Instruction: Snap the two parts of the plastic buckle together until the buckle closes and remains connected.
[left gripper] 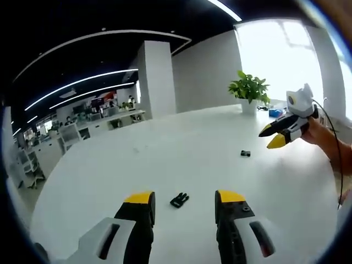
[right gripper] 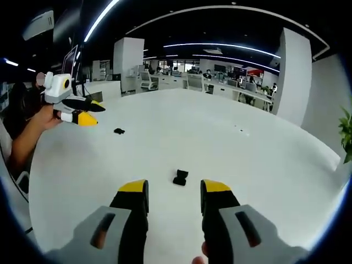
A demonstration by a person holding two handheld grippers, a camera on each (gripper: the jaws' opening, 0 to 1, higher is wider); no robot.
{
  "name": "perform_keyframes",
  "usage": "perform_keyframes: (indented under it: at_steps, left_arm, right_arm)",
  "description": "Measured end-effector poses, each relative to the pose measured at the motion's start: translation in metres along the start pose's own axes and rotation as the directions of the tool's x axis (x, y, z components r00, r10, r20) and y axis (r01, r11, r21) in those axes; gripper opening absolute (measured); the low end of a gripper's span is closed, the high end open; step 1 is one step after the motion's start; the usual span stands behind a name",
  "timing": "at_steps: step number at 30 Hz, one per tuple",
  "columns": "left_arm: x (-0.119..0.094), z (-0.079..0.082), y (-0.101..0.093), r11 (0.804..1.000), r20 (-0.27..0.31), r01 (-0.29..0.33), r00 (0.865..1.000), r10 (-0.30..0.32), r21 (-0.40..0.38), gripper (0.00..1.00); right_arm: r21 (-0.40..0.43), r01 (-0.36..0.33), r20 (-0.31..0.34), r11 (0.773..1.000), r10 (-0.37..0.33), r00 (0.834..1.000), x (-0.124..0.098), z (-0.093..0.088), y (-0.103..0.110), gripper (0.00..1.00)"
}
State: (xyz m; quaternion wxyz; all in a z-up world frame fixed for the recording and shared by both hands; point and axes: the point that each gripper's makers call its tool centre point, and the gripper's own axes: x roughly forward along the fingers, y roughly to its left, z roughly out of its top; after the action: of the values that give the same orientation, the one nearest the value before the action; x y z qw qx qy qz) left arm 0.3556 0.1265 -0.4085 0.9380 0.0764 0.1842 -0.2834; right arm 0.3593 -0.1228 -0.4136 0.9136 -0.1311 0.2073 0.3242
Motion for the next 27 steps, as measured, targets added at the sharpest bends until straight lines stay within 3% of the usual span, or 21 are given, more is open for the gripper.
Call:
perform_keyframes:
  at_steps: [12,27]
  left_arm:
    - [0.008,-0.006,0.006,1.0,-0.025,0.013,1.0,-0.013,-0.001,0.44]
    - [0.02,-0.024,0.01,1.0,-0.077,0.02,0.997,-0.021,-0.017,0.41]
  right_arm:
    - [0.01,-0.006,-0.008,1.0,0.006,1.0,0.006,-0.003,-0.003,0.38]
    - [0.027,-0.017,-0.017,1.0,0.017,1.0,0.014,-0.009,-0.002,0.38]
